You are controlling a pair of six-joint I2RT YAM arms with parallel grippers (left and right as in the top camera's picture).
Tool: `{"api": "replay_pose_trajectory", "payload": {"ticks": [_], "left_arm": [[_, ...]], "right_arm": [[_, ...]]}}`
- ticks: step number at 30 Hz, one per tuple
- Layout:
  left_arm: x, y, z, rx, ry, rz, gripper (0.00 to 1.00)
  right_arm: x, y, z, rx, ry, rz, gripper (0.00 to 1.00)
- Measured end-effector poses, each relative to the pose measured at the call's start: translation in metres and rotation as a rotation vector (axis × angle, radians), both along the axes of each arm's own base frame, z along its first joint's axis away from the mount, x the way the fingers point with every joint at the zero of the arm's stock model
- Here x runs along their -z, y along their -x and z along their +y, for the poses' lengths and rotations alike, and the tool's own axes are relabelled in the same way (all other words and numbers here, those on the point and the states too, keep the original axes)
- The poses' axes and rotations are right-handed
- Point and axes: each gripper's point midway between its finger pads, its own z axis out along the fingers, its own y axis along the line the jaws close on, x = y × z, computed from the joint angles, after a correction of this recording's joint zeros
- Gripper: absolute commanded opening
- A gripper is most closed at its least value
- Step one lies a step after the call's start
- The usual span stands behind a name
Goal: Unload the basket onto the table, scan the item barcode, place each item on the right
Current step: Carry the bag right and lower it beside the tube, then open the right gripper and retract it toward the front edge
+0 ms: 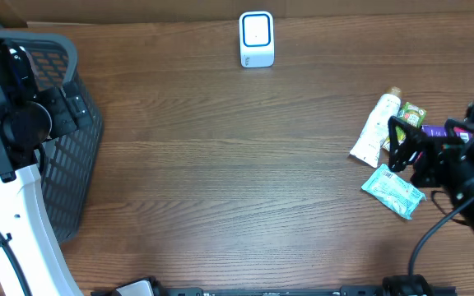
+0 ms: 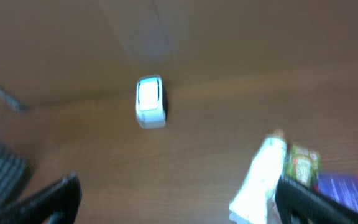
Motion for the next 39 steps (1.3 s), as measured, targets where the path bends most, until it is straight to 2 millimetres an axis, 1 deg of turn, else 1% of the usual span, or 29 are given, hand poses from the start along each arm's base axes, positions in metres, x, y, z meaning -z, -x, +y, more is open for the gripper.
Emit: {"api": "replay_pose_trajectory", "payload": {"ticks": [4,7,8,10,14,18,23,24,28,34,39], "left_arm": [[0.000,0.000,0.000,0.000,0.000,0.000,1.00],[0.000,0.000,0.000,0.000,0.000,0.000,0.99],[0.000,0.000,0.000,0.000,0.000,0.000,1.00],[0.000,0.000,0.000,0.000,0.000,0.000,0.99],[0.000,0.000,0.000,0.000,0.000,0.000,1.00],[0.000,0.000,0.000,0.000,0.000,0.000,0.99],[0.000,0.000,0.000,0.000,0.000,0.000,1.00],[0.000,0.000,0.000,0.000,0.000,0.000,1.00],[0.000,0.000,0.000,0.000,0.000,0.000,1.00],[0.000,0.000,0.000,0.000,0.000,0.000,1.00],[0.000,0.000,0.000,0.000,0.000,0.000,1.00]], "right_arm": [[0.026,-0.005,-0.001,0.000,0.014,-0.140,1.00],[0.051,-0.004,-0.001,0.002,0.016,-0.261,1.00],[0.057,-0.004,-0.002,0.002,0.017,-0.268,1.00],[0.072,-0.004,-0.002,0.003,0.013,-0.342,1.00],[0.118,-0.001,-0.002,0.004,0.012,-0.401,1.00],[0.154,0.000,-0.002,0.005,0.011,-0.411,1.00],[0.175,0.001,-0.006,0.025,0.015,-0.409,1.00],[0.183,0.000,-0.007,0.034,0.018,-0.399,1.00],[0.196,0.001,-0.011,0.054,0.027,-0.370,1.00],[0.205,0.005,-0.014,0.071,0.046,-0.342,1.00],[0.205,0.005,-0.014,0.071,0.046,-0.342,1.00]]}}
